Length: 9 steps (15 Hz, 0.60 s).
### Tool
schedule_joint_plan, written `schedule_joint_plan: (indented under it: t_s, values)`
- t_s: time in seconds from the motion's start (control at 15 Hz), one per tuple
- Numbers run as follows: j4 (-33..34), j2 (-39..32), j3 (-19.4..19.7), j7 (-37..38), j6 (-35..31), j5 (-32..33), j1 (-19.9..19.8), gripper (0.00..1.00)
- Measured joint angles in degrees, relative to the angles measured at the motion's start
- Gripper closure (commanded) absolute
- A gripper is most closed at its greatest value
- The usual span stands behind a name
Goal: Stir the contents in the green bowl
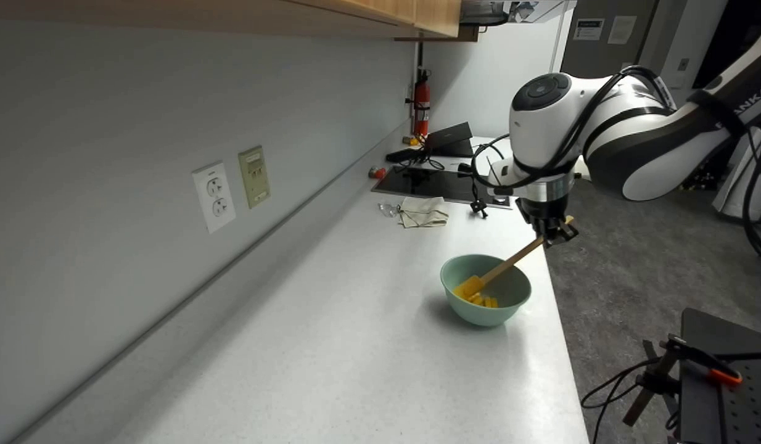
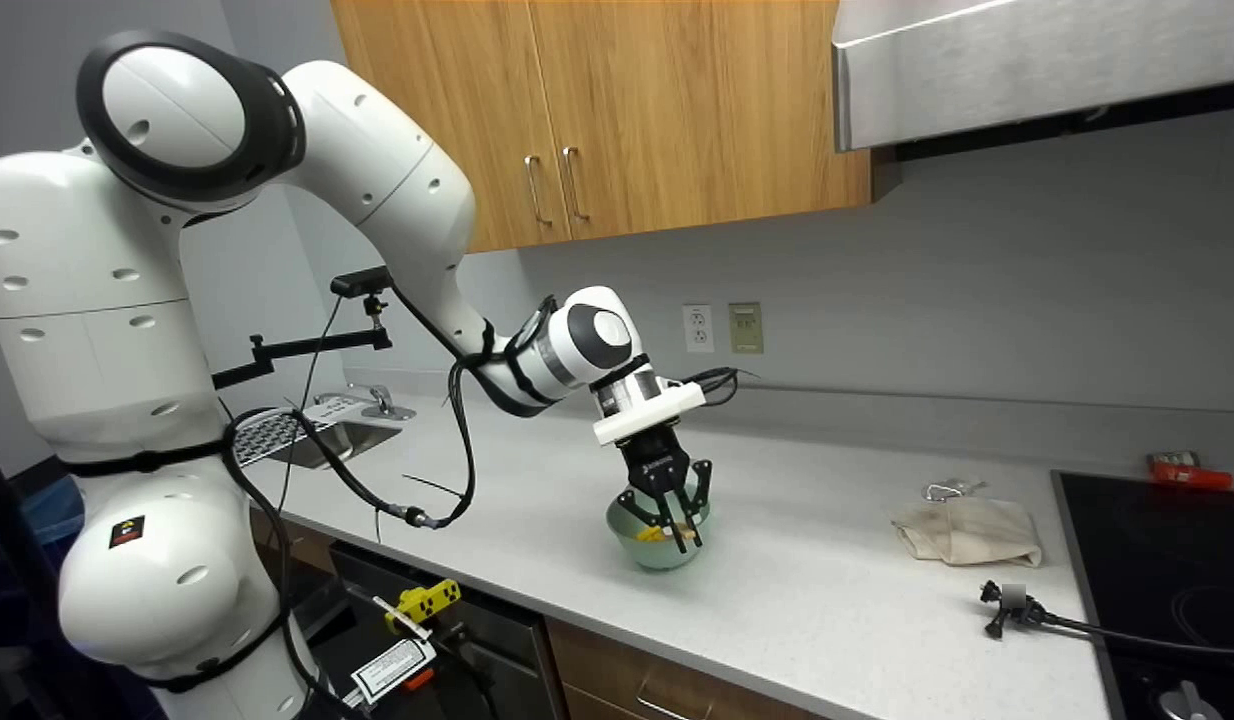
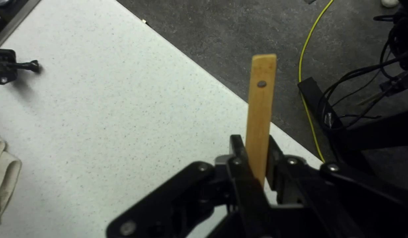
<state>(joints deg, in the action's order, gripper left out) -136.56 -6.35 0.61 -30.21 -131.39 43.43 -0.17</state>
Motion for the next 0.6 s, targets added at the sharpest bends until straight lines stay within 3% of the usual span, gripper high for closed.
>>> schedule_joint_plan:
  t_s: [0.6]
  values:
    - [4.1, 1.2, -2.6, 3.4, -0.3, 4.5, 1.5, 0.96]
